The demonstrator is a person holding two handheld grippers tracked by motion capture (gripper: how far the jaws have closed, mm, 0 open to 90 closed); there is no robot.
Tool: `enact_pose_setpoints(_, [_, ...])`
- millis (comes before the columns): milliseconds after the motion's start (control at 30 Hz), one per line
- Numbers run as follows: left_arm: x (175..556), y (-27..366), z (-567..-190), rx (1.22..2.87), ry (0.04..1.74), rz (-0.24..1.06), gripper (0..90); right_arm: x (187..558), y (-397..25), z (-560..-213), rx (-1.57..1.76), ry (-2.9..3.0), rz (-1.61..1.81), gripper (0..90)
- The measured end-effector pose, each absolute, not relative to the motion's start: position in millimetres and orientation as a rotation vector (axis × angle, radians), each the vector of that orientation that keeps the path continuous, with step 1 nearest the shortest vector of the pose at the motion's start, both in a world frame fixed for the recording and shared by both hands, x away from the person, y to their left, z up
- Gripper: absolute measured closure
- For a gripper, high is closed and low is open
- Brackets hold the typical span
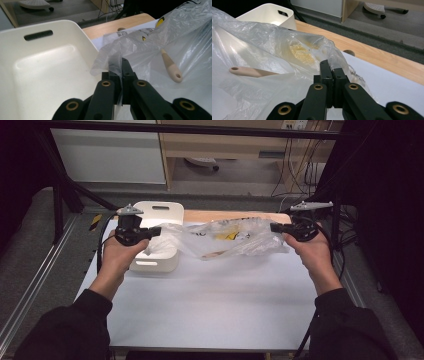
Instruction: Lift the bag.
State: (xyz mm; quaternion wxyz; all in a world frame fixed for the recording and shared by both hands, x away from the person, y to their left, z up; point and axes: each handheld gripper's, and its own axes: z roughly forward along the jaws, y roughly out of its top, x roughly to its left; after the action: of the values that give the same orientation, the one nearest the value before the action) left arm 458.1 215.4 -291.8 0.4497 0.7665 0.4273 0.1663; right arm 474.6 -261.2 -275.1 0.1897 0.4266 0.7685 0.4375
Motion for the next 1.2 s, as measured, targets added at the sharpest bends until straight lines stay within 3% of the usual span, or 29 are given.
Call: enact_pose_setpoints(1200, [348.1,209.1,-384.7,1.911,0.954,0.254,90.0,393.4,-268.6,-365.4,1.288,2.139,1.283,90.0])
